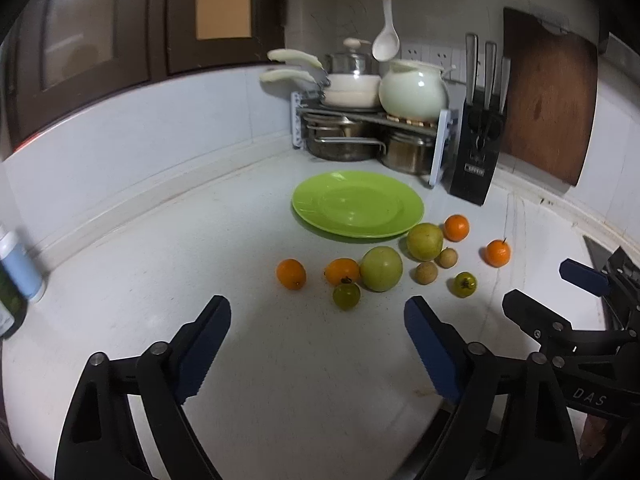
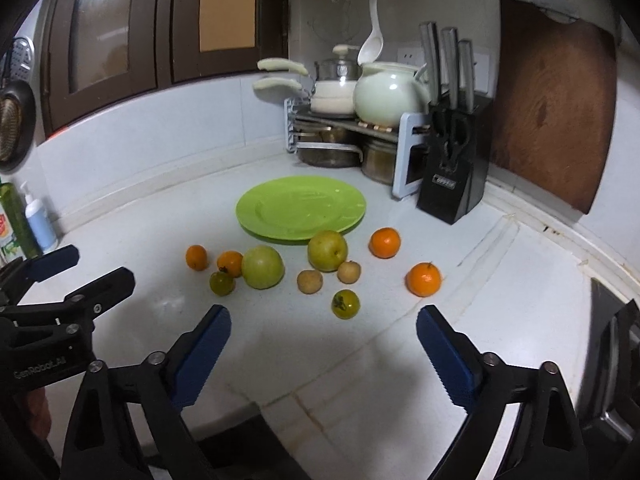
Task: Organize fruits
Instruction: 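Grasp the green tomato with the left tool while the right tool grasps a small green fruit, then carry both held fruits over the green plate and open both tools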
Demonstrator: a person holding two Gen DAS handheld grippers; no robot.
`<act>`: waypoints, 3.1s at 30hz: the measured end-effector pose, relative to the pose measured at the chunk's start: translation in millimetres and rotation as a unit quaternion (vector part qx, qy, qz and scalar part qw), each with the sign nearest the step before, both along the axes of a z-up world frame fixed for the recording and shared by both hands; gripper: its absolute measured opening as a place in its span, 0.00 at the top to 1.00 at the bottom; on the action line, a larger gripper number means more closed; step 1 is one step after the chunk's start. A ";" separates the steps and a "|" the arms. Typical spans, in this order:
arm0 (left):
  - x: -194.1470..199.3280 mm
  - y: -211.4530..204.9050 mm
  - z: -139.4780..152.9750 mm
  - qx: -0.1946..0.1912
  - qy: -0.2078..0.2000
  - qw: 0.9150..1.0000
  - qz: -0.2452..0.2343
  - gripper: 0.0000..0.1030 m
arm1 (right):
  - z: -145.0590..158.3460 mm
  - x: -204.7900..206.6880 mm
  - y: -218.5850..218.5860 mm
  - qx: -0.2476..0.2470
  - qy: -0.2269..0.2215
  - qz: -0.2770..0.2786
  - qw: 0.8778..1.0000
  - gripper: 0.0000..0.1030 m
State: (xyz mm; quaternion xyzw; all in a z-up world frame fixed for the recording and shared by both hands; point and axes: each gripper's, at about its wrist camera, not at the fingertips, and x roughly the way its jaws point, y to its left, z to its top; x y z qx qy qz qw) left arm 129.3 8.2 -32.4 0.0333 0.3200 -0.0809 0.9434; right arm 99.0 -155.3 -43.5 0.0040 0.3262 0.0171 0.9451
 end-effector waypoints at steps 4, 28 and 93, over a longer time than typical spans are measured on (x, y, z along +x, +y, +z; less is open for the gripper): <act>20.5 -1.5 -10.4 0.012 0.007 1.000 -0.028 0.21 | -11.0 19.2 4.2 -0.002 0.022 -0.011 1.000 0.18; 95.3 -34.1 -70.3 -0.006 0.116 0.992 -0.044 0.59 | -64.7 99.4 -24.0 0.010 0.123 0.014 0.992 0.45; 241.0 -39.6 -21.3 -0.004 0.121 0.989 -0.090 0.72 | -9.5 247.1 15.6 0.033 0.102 0.112 0.988 0.71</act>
